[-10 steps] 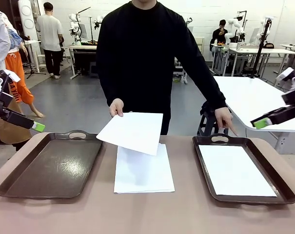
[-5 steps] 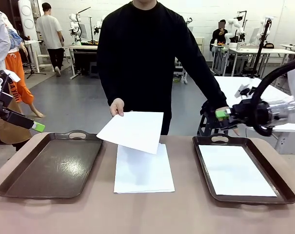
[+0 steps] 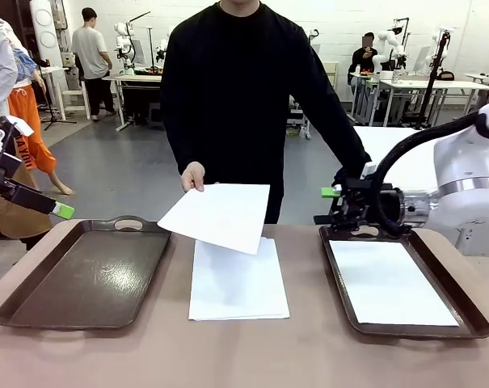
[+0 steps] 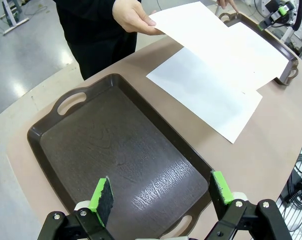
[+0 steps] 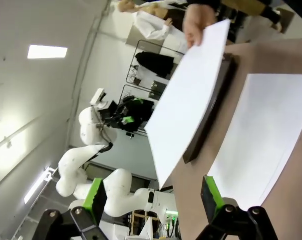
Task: Sort the A4 documents.
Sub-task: Receive the A4 Paper, then place the A4 Paper in the designated Handle tray.
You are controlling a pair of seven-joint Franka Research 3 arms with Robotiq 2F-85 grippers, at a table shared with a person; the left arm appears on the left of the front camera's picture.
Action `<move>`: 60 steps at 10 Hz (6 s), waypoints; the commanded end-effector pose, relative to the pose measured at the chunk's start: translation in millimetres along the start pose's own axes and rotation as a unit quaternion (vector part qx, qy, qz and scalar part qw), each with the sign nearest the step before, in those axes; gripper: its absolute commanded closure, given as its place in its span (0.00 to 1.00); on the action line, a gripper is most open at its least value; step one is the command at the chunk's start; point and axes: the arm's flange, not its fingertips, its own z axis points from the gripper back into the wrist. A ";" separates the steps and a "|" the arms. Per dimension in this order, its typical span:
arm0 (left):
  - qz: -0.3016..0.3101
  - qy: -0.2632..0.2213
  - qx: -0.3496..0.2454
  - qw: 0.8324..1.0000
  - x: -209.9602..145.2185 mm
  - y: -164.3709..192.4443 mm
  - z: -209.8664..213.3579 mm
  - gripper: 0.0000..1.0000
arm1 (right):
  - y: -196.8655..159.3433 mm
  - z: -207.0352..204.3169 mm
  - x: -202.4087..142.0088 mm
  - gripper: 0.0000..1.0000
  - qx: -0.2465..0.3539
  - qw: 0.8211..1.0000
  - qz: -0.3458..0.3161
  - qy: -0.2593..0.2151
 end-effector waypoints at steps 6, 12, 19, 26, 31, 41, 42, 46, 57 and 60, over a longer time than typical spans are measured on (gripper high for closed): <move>-0.008 -0.006 -0.006 1.000 -2.1 3.2 -1.4 0.00 | -34.5 -71.6 9.4 0.00 -0.015 0.998 -0.059 -0.010; -0.008 -0.006 -0.006 1.000 -2.1 3.2 -1.4 0.00 | -65.7 -111.0 37.5 0.00 -0.004 0.993 -0.112 -0.044; -0.008 -0.006 -0.006 1.000 -2.1 3.2 -1.4 0.00 | -57.8 -118.4 34.7 0.18 0.017 0.993 -0.104 -0.043; -0.008 -0.006 -0.006 1.000 -2.1 3.2 -1.4 0.00 | -57.6 -118.7 31.6 0.62 0.022 0.992 -0.118 -0.030; -0.008 -0.006 -0.006 1.000 -2.1 3.2 -1.4 0.00 | -60.5 -119.3 31.3 1.00 0.029 0.991 -0.126 -0.025; -0.008 -0.006 -0.006 1.000 -2.1 3.2 -1.4 0.00 | -58.0 -118.8 29.4 1.00 0.033 0.993 -0.114 -0.025; -0.008 -0.006 -0.006 1.000 -2.1 3.2 -1.4 0.00 | -58.0 -118.8 29.4 1.00 0.033 0.993 -0.114 -0.025; -0.008 -0.006 -0.006 1.000 -2.1 3.2 -1.4 0.00 | -58.0 -118.8 29.4 1.00 0.033 0.993 -0.114 -0.025; -0.008 -0.006 -0.006 1.000 -2.1 3.2 -1.4 0.00 | -58.0 -118.8 29.4 1.00 0.033 0.993 -0.114 -0.025; -0.008 -0.006 -0.006 1.000 -2.1 3.2 -1.4 0.00 | -56.8 -118.0 29.5 0.99 0.038 0.993 -0.113 -0.023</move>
